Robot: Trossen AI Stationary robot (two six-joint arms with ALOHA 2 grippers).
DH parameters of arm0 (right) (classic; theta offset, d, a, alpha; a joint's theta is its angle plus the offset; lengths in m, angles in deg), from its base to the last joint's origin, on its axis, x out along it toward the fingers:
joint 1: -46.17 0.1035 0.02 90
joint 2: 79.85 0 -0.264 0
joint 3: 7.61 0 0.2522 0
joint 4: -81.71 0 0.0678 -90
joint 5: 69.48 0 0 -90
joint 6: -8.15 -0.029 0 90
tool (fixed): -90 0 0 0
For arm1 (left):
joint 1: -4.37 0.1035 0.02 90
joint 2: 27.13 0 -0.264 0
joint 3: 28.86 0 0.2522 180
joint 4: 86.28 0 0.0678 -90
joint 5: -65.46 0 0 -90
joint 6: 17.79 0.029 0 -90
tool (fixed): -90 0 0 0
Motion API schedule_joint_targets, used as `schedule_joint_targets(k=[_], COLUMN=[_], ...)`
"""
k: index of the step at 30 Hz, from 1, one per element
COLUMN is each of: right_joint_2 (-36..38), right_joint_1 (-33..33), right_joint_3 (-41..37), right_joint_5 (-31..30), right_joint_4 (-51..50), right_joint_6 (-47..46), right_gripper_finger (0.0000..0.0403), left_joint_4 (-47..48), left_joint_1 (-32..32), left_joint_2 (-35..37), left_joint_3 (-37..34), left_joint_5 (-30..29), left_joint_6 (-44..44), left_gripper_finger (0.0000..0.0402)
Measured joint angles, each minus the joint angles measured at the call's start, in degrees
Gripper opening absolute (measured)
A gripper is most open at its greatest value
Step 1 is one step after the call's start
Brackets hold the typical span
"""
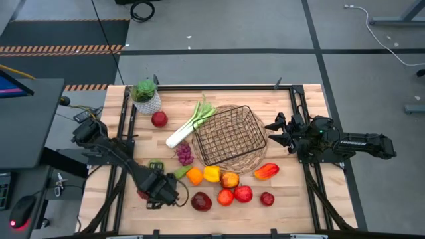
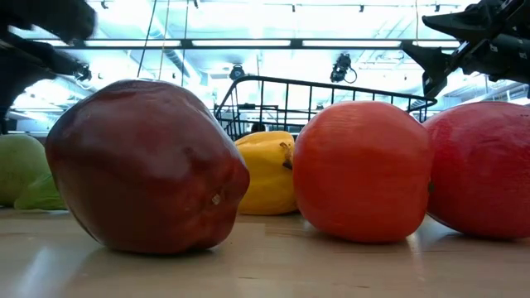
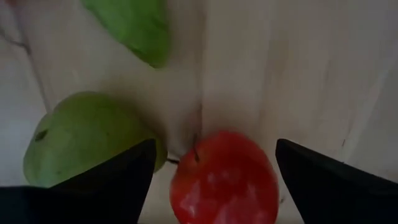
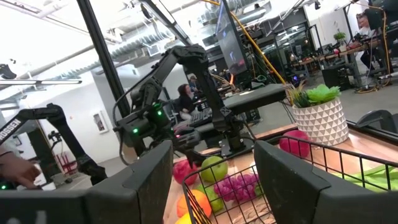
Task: Build produce basket
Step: Put the red apple into the black wire basket
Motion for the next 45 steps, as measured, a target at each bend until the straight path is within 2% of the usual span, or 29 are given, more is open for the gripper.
schedule_joint_targets(k=[4,7,11,20,32,37,45], right_joint_2=[0.00,0.00,-0.02,-0.01,0.00,0.00,0.00], right_joint_1=[-0.01,0.00,0.02,0.00,0.00,0.01,0.00], right_joint_3=[0.00,-0.02,0.00,-0.01,-0.01,0.00,-0.01], right_joint_5=[0.00,0.02,0.01,0.01,0.00,0.00,0.00], right_joint_4=[-0.01,-0.02,-0.01,-0.02,0.05,0.02,0.03], right_joint_6=[0.00,0.00,0.00,0.00,0.00,0.00,0.00], right_gripper_finger=[0.0231,0.0231,0.0231,0.0231,0.0231,0.0231,0.0231], left_joint_4=[-2.56,-4.82,-6.99,-2.90,-1.96,-0.69,-2.96], left_joint_1=[3.35,5.89,8.60,9.18,8.80,9.07,9.83], left_joint_2=[-0.02,-0.02,-0.03,-3.32,-6.88,-6.88,-5.02], left_joint_3=[0.00,0.00,0.04,0.09,0.07,-0.08,-7.13], left_joint_5=[1.45,4.66,9.74,14.86,17.16,15.01,15.89], left_joint_6=[-8.68,-12.35,-12.83,-14.42,-14.25,-14.44,-14.43], left_gripper_finger=[0.0331,0.0322,0.0302,0.0247,0.0195,0.0180,0.0163])
